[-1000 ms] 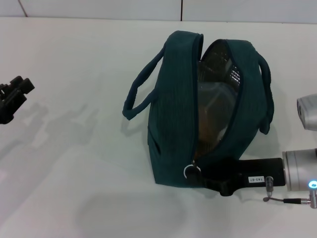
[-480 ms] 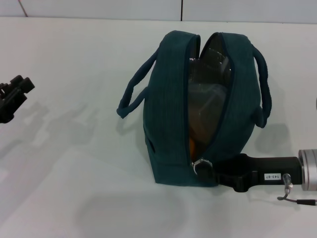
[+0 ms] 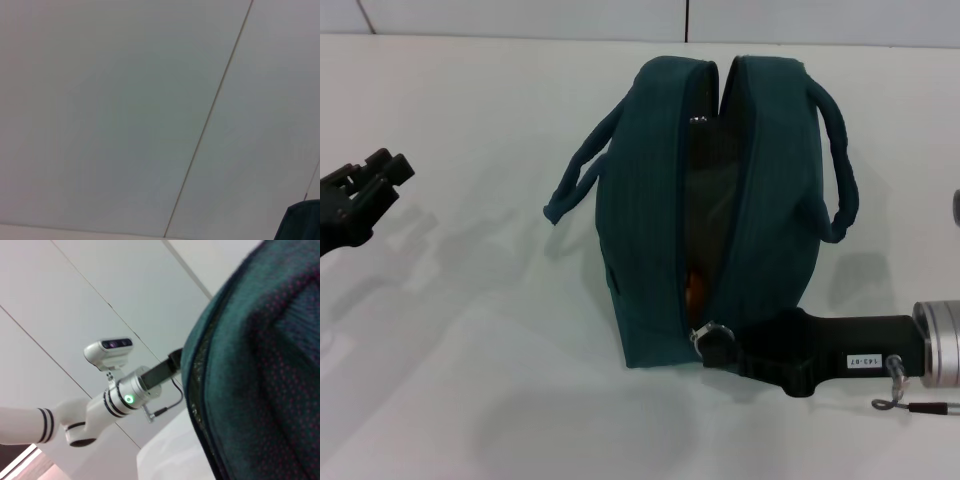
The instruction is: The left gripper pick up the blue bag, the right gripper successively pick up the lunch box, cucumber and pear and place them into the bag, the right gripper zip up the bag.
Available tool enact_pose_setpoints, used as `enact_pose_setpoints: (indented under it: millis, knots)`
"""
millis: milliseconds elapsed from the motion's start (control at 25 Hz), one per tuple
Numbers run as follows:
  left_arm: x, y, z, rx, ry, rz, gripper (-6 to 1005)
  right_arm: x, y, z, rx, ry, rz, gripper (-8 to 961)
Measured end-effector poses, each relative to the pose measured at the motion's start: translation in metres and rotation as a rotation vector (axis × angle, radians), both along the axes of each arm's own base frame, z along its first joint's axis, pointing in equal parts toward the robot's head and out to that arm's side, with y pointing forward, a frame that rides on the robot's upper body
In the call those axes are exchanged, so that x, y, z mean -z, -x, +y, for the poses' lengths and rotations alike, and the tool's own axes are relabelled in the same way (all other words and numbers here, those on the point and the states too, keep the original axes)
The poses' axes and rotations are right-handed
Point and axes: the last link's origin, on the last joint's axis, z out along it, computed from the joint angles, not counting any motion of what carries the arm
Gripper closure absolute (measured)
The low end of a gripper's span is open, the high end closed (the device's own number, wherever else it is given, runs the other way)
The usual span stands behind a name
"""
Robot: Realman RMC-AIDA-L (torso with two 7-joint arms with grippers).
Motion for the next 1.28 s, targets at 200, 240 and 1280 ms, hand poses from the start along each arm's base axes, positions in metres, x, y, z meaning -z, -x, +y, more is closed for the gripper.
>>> enact_pose_setpoints:
  millis: [200,240,1280]
  knots:
    - [0.002,-0.005,0.006,0.019,0.003,0.000,727,-0.002,0.003,-0.002,-0.019,-0.006,0.025,942]
    - [0.002,-0.005,0.007,0.021,0.004,-0.002,727,-0.002,0.003,-0.002,-0.020,-0.007,0.026,942]
    - [0.011,-0.009,0.008,0.019,0.018,-0.050,728,-0.018,-0.010,0.006,0.010,0.051,-0.070,943]
